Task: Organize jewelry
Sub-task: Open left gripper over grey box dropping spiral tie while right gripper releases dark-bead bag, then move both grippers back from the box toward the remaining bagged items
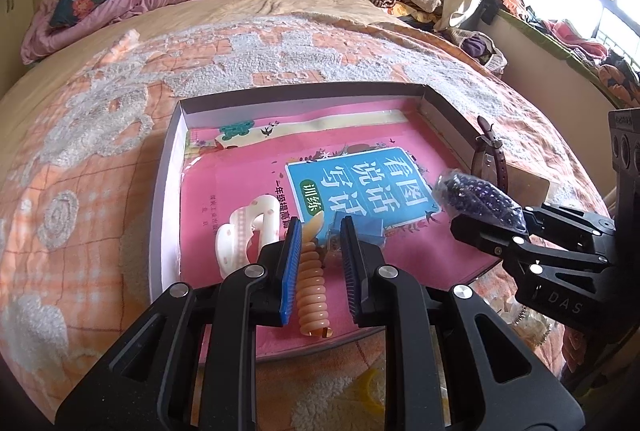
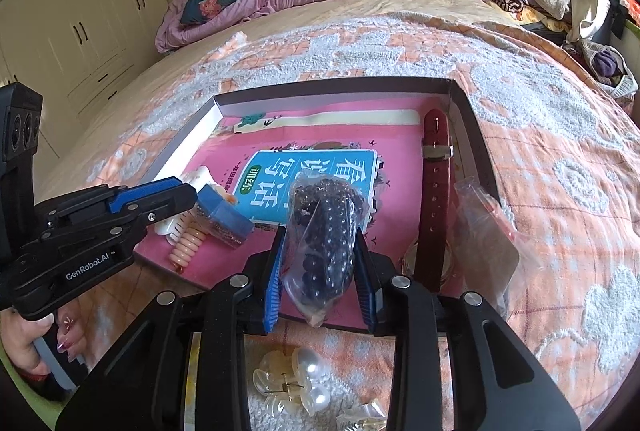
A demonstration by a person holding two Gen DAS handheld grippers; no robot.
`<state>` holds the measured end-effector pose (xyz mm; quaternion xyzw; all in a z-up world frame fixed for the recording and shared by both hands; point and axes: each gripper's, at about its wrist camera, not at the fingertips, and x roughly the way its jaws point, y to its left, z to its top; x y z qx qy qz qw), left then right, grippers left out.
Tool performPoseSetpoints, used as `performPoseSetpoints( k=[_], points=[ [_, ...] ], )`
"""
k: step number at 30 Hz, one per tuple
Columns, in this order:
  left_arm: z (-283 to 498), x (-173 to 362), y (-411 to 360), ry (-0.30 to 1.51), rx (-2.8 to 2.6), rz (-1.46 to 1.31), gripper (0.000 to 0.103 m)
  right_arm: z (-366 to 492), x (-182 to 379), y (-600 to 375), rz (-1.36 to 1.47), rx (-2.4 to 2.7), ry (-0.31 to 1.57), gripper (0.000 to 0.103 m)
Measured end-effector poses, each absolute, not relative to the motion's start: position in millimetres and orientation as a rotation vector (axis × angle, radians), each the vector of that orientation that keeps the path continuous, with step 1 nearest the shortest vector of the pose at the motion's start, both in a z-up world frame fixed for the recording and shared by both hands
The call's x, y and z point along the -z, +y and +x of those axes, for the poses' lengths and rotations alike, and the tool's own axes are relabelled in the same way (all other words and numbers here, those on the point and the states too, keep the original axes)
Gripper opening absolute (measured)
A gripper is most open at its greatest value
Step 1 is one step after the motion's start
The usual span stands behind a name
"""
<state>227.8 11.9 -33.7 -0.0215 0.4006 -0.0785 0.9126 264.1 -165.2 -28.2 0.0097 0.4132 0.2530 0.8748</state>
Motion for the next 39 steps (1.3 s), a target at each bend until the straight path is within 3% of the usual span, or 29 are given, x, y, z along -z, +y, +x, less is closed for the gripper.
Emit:
performPoseSetpoints(
  k=[12, 17, 20, 25, 35, 38, 39],
  points=[
    [227.5, 34.0, 12.8, 0.826, 0.158, -0.044, 0.013, 244.5, 8.7, -177.2, 0.045, -0.539, 0.805, 0.046],
    [227.7, 34.2, 14.6, 0.823, 0.153, -0.045, 0.020, 232.7, -3.3, -188.8, 0.079, -0.532, 0.776, 0.067],
    [225.6, 33.7, 17.8, 0.819, 0.147, -0.046, 0.022, 225.5, -10.7, -196.3, 0.098, -0.531, 0.759, 0.070],
    [220.2, 28.7, 19.0, 0.808, 0.138, -0.044, 0.033, 217.6, -20.7, -205.8, 0.122, -0.521, 0.733, 0.077],
    [207.7, 10.3, 18.5, 0.774, 0.114, -0.042, 0.061, 207.9, -34.9, -217.7, 0.144, -0.510, 0.703, 0.077],
    [204.3, 4.1, 19.4, 0.766, 0.106, -0.050, 0.066, 205.5, -38.6, -219.7, 0.150, -0.499, 0.697, 0.087],
    [202.5, 1.9, 19.8, 0.763, 0.102, -0.050, 0.073, 204.3, -39.8, -221.0, 0.155, -0.496, 0.690, 0.089]
  ],
)
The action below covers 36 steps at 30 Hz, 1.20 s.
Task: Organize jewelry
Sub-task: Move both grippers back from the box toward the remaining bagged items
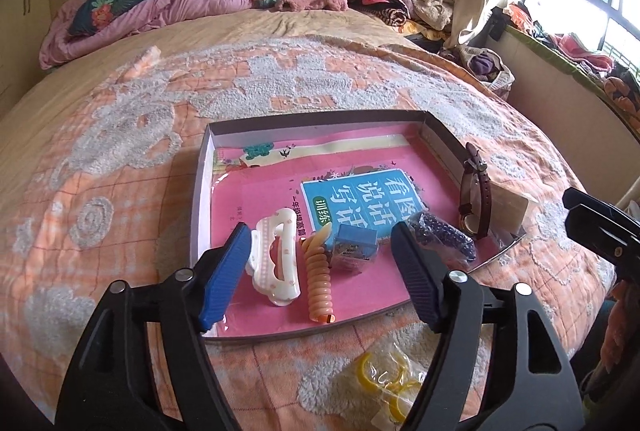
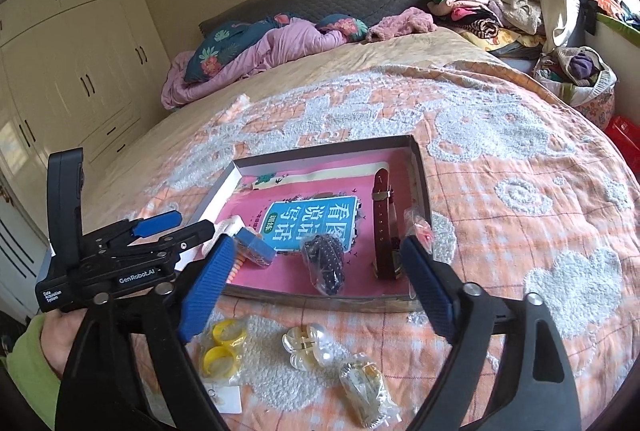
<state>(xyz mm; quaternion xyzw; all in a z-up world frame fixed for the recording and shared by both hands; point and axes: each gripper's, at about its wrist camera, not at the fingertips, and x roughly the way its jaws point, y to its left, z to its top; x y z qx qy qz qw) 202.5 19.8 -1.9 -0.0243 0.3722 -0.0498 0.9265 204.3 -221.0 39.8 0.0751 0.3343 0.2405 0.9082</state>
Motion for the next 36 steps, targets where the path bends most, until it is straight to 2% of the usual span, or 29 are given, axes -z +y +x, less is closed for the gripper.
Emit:
performPoseSetpoints(
  k=[6, 14, 36],
  points=[
    [190.6, -12.7, 20.8, 0.732, 0.094, -0.049, 0.087, 196.2, -48.5, -228.3, 0.173, -0.491, 0.668, 0.089],
    [176.1, -27.7, 18.2, 0.709, 0.089, -0.045, 0.094, 185.6, -60.8, -237.9, 0.190, -0.492, 0.639, 0.089],
    [132.5, -31.4, 13.1, 0.704, 0.087, -0.054, 0.094, 156.7, -67.5, -256.2, 0.167, -0.497, 0.638, 0.090]
  ],
)
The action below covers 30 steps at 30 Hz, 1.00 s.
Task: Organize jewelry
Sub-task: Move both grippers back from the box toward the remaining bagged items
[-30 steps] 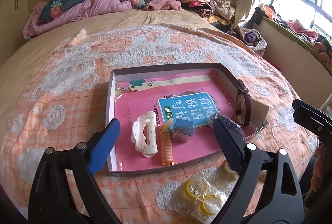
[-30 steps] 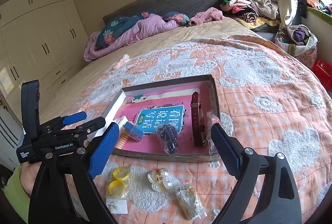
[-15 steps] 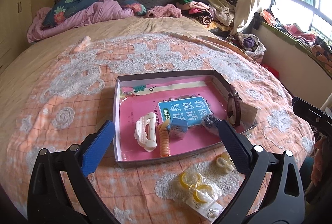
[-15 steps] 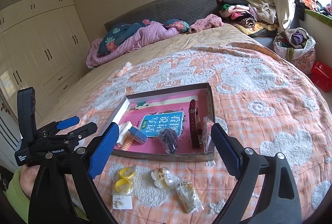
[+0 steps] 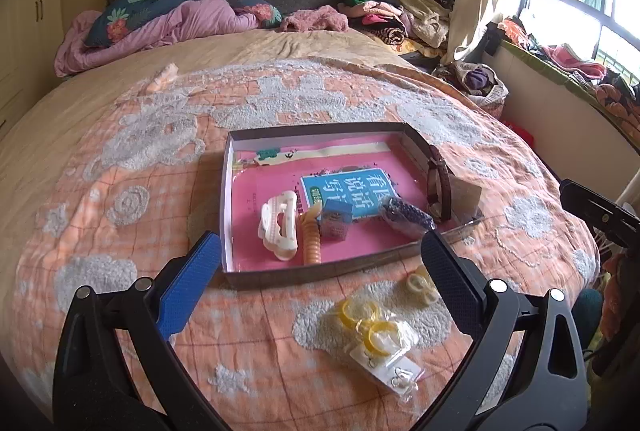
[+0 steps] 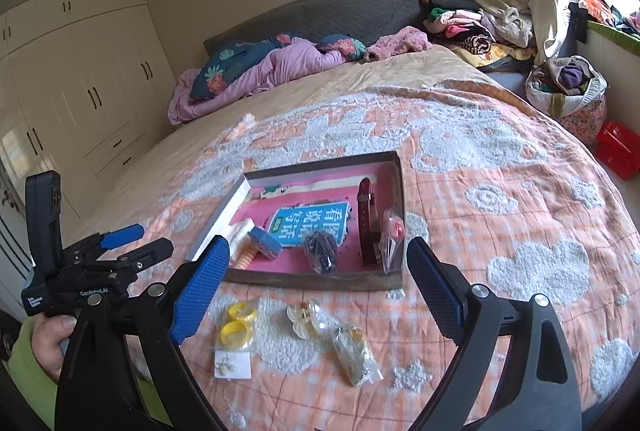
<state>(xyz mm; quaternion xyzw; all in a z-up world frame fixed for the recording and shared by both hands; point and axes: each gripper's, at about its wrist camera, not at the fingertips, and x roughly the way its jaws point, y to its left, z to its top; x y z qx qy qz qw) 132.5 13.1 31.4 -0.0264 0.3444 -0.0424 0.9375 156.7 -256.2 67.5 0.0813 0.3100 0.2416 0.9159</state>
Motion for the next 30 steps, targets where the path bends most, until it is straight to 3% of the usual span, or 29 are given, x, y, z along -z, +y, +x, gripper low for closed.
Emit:
performPoseSetpoints(
  k=[30],
  points=[
    [104.9, 50.5, -2.3, 0.944, 0.171, -0.158, 0.094, 141.5, -5.6, -249.6, 0.048, -0.490, 0.790, 0.090]
  ],
)
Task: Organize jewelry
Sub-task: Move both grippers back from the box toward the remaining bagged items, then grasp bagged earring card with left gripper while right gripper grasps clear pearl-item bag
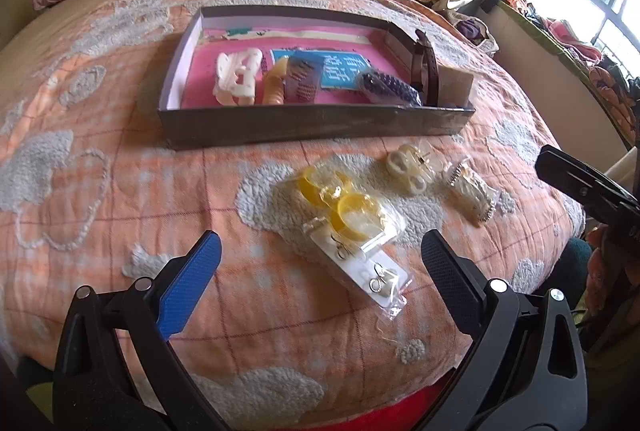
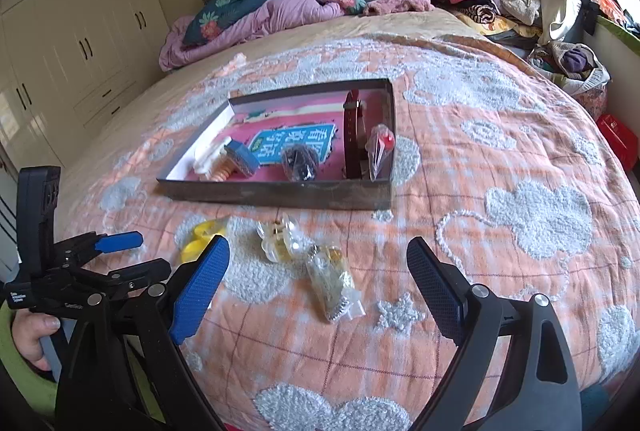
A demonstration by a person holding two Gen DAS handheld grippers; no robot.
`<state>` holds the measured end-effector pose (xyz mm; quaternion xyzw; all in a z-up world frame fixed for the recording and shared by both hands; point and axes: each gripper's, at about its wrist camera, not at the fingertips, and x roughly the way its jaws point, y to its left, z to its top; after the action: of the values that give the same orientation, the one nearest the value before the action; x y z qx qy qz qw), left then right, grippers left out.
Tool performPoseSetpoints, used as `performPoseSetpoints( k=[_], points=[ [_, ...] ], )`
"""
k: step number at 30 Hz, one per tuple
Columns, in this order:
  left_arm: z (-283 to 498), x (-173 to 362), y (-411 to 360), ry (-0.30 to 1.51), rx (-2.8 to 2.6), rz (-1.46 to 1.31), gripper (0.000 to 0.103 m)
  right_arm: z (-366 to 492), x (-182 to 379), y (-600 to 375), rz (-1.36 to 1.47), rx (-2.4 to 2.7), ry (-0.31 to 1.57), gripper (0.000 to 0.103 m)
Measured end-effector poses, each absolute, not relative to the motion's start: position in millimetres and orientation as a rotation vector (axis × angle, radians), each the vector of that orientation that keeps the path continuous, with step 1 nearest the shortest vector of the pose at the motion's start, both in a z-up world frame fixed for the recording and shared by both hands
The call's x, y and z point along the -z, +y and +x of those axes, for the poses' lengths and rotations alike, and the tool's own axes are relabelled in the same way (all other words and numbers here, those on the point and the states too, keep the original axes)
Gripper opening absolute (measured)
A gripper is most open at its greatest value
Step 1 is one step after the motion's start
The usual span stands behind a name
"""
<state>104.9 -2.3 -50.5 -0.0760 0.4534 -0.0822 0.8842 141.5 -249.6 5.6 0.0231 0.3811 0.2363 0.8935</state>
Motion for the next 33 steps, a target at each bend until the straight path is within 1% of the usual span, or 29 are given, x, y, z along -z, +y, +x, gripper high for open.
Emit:
performPoseSetpoints(
  k=[7, 11, 14, 16, 17, 18, 20, 21, 22, 23, 26, 27, 28, 30, 32, 33],
  points=[
    [105.2, 66.4, -13.4, 0.986, 0.199, -0.174, 0.094, 147.5, 16.7, -246.4, 0.007, -0.482, 0.838, 0.089],
    [106.2, 72.5, -18.5, 0.990, 0.211, -0.179, 0.094, 152.2, 28.5, -246.4, -0.003, -0.477, 0.866, 0.084],
    [108.4, 75.4, -22.9, 0.988, 0.208, -0.165, 0.093, 154.1, 36.5, -245.0, -0.013, -0.475, 0.883, 0.082],
    [109.4, 78.1, -26.5, 0.983, 0.200, -0.137, 0.092, 154.7, 40.5, -244.2, -0.016, -0.474, 0.891, 0.082],
    [110.0, 79.3, -28.3, 0.979, 0.190, -0.114, 0.083, 156.2, 43.0, -244.2, -0.014, -0.476, 0.897, 0.082],
    [110.5, 81.2, -29.9, 0.978, 0.172, -0.084, 0.071, 157.1, 45.2, -243.6, -0.016, -0.474, 0.902, 0.082],
    [111.1, 83.3, -30.7, 0.975, 0.159, -0.055, 0.062, 159.5, 48.8, -242.6, -0.024, -0.472, 0.911, 0.078],
    [110.9, 83.5, -30.4, 0.972, 0.153, -0.041, 0.052, 161.1, 51.4, -241.3, -0.030, -0.472, 0.917, 0.077],
    [110.6, 82.9, -30.0, 0.967, 0.149, -0.030, 0.046, 161.9, 53.5, -239.8, -0.037, -0.471, 0.921, 0.075],
    [110.2, 81.8, -29.1, 0.963, 0.149, -0.023, 0.045, 162.9, 55.5, -237.8, -0.044, -0.474, 0.923, 0.073],
    [107.3, 78.8, -26.5, 0.951, 0.153, -0.011, 0.033, 165.2, 60.0, -230.5, -0.072, -0.477, 0.921, 0.068],
    [106.1, 77.8, -25.0, 0.951, 0.159, -0.017, 0.033, 166.2, 62.5, -227.3, -0.084, -0.479, 0.921, 0.067],
    [105.8, 77.2, -24.0, 0.953, 0.165, -0.025, 0.032, 167.1, 65.0, -224.3, -0.098, -0.479, 0.921, 0.063],
    [103.5, 75.7, -22.4, 0.955, 0.174, -0.031, 0.032, 167.3, 68.8, -219.4, -0.130, -0.472, 0.917, 0.054],
    [102.4, 74.3, -22.8, 0.957, 0.182, -0.038, 0.029, 166.3, 71.0, -217.5, -0.147, -0.475, 0.909, 0.036],
    [100.9, 73.0, -21.1, 0.957, 0.188, -0.047, 0.028, 165.5, 71.1, -217.2, -0.153, -0.481, 0.907, 0.035]
  ],
)
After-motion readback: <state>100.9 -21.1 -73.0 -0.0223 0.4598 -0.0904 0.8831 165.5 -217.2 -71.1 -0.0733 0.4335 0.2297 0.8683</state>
